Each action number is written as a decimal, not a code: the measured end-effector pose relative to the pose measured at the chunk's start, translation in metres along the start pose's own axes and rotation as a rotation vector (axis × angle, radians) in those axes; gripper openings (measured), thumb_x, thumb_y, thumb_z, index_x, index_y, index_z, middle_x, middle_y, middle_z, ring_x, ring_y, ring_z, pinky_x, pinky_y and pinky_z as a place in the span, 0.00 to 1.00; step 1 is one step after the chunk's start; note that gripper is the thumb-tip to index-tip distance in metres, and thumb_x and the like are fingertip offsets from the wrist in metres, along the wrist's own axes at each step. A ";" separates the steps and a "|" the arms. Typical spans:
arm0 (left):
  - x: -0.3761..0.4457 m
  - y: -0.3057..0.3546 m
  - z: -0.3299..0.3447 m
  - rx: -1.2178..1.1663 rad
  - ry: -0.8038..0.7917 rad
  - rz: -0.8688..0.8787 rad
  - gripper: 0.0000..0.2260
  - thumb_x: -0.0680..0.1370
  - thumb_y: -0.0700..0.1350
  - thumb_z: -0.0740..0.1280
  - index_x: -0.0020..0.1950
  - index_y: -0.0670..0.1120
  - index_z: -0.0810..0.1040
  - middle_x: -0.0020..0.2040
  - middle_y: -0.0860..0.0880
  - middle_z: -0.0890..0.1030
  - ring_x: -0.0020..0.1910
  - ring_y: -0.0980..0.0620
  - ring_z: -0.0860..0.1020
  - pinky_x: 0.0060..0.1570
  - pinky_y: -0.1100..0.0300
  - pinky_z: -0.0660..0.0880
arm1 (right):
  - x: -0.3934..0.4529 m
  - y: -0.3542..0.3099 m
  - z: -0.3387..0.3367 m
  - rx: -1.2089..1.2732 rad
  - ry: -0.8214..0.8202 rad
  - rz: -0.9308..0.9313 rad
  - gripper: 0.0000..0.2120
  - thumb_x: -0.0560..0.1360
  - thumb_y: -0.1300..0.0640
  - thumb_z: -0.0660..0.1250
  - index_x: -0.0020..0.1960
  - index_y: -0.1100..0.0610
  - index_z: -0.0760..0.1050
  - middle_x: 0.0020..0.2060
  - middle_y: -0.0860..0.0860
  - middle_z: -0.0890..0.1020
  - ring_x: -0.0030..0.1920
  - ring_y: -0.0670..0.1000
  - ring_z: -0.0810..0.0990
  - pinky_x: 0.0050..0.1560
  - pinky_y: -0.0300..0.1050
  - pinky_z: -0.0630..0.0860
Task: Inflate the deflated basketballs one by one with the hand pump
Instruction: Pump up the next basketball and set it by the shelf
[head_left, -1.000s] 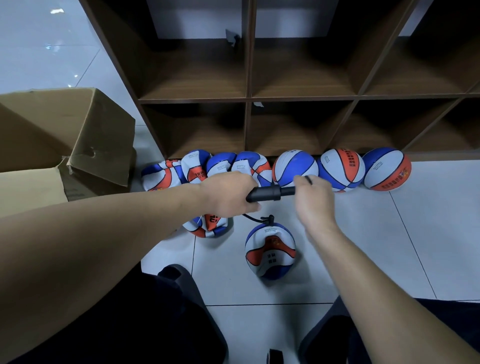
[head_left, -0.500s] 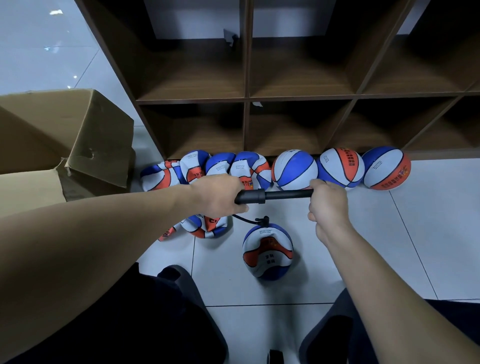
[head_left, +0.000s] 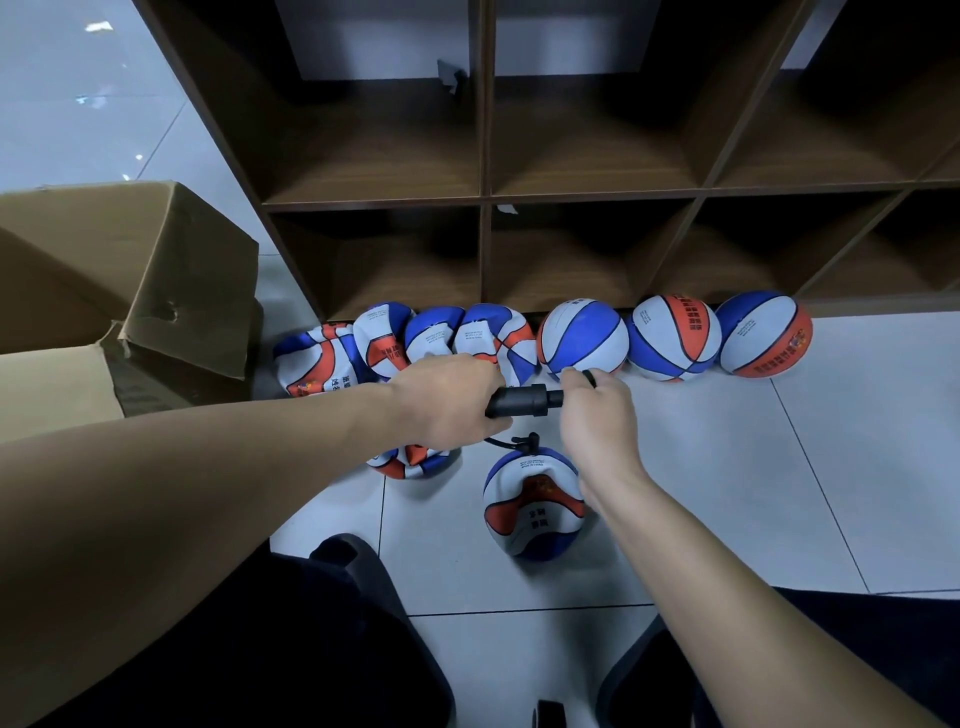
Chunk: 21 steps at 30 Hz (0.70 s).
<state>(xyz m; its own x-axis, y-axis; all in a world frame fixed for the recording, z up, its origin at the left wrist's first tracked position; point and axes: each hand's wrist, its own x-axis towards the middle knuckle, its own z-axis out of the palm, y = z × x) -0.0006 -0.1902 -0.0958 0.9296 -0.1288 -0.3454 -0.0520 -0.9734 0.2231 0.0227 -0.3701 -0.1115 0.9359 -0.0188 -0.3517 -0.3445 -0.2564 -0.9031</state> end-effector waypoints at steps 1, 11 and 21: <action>0.001 0.001 0.001 0.004 -0.001 0.006 0.13 0.82 0.58 0.68 0.43 0.52 0.78 0.36 0.50 0.80 0.36 0.48 0.80 0.32 0.56 0.67 | -0.002 0.001 0.002 -0.009 -0.009 -0.001 0.14 0.84 0.54 0.62 0.40 0.54 0.68 0.34 0.48 0.71 0.34 0.50 0.68 0.36 0.45 0.66; 0.005 -0.002 0.000 -0.012 -0.057 0.043 0.14 0.82 0.60 0.69 0.44 0.50 0.78 0.37 0.49 0.81 0.37 0.48 0.80 0.35 0.54 0.73 | 0.002 0.000 0.000 -0.053 -0.048 0.011 0.13 0.83 0.55 0.63 0.41 0.55 0.72 0.35 0.49 0.74 0.35 0.52 0.71 0.36 0.46 0.69; 0.005 -0.032 -0.003 -0.141 -0.135 0.023 0.12 0.82 0.56 0.73 0.44 0.53 0.76 0.37 0.51 0.79 0.35 0.50 0.77 0.37 0.56 0.72 | 0.039 -0.006 -0.049 0.025 0.134 0.143 0.17 0.79 0.60 0.65 0.35 0.52 0.63 0.27 0.46 0.65 0.32 0.51 0.62 0.31 0.43 0.62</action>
<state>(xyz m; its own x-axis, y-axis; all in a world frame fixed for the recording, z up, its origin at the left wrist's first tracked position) 0.0069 -0.1594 -0.1017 0.8711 -0.1838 -0.4554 -0.0119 -0.9349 0.3546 0.0649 -0.4168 -0.1081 0.8781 -0.1819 -0.4426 -0.4749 -0.2181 -0.8526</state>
